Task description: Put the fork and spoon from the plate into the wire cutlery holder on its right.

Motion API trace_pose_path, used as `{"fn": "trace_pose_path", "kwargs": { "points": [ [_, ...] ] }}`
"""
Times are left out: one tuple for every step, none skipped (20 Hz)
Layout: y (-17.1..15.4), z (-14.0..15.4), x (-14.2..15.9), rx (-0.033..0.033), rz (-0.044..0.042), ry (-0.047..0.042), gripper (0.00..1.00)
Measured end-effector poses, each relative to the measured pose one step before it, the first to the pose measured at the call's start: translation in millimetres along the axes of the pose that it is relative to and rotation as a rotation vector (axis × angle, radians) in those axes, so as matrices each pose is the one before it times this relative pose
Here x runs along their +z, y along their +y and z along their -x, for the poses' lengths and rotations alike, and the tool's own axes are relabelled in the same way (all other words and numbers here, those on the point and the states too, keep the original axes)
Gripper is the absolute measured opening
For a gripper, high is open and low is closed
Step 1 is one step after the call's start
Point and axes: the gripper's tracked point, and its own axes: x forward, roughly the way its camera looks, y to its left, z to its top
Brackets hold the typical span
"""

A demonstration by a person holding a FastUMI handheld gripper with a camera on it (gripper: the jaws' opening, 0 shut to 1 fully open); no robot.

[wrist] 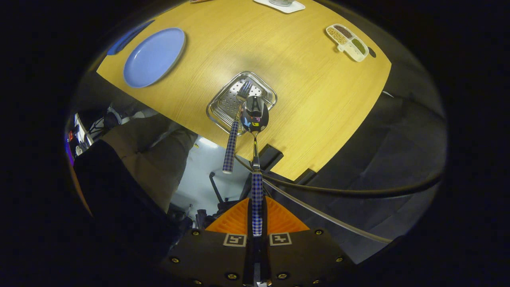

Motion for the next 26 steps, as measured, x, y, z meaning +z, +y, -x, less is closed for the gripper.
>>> {"fn": "trace_pose_path", "kwargs": {
  "points": [
    [-2.82,-0.87,4.31,-0.00522,0.0136,0.01266,0.07],
    [-2.92,-1.73,3.76,-0.00107,0.01233,0.0139,0.07],
    [-0.97,-0.73,3.17,0.0011,0.00786,0.0165,0.07],
    [0.24,-2.29,2.43,0.00099,0.0061,0.01749,0.07],
    [0.1,-1.26,1.88,0.00525,0.00644,0.01351,0.07],
    [-0.08,-2.19,3.53,0.00076,0.00112,0.01062,0.07],
    [-0.4,-0.94,3.72,0.00028,0.00707,0.00918,0.07],
    [-1.25,-1.94,1.84,0.00162,0.00775,0.01406,0.07],
    [-0.35,-0.22,2.59,0.00184,0.00591,0.01239,0.07],
    [-0.18,-0.62,2.76,0.0007,0.00575,0.00779,0.07],
    [-0.78,0.69,3.16,0.00006,0.00705,0.01081,0.06],
    [0.21,-0.68,2.74,0.00183,0.00834,0.00837,0.07],
    [-0.3,-0.59,4.4,0.00062,0.00358,0.00312,0.07],
    [0.58,-0.07,2.23,0.00087,0.00265,0.00487,0.07],
    [-0.68,-0.29,1.94,0.00852,-0.00873,0.01173,0.07],
    [3.31,-3.81,2.13,0.01957,-0.01476,0.01378,0.07],
    [1.34,-1.1,2.41,0.0106,0.00675,0.01264,0.07],
    [-0.51,-1.1,1.88,0.00473,-0.00169,0.01259,0.07],
    [-1.1,0.48,2.15,-0.00082,-0.00078,0.00246,0.07],
    [0.14,-0.57,2.71,0.0002,0.00379,0.0033,0.07],
    [1.02,2.47,2.08,0.001,0.00028,-0.00031,0.07],
    [-0.22,0.27,3.32,0.00412,-0.00105,-0.00471,0.07],
    [0.68,3.43,3.97,0.00576,-0.0054,-0.01059,0.1],
    [-0.58,0.85,2.55,0.00491,-0.00192,-0.00481,0.12],
    [1.92,-7.25,2.35,0.00666,-0.0067,-0.00298,0.12],
    [1.47,-2.96,-1.4,0.00956,-0.0043,-0.00074,0.14]
  ]
}}
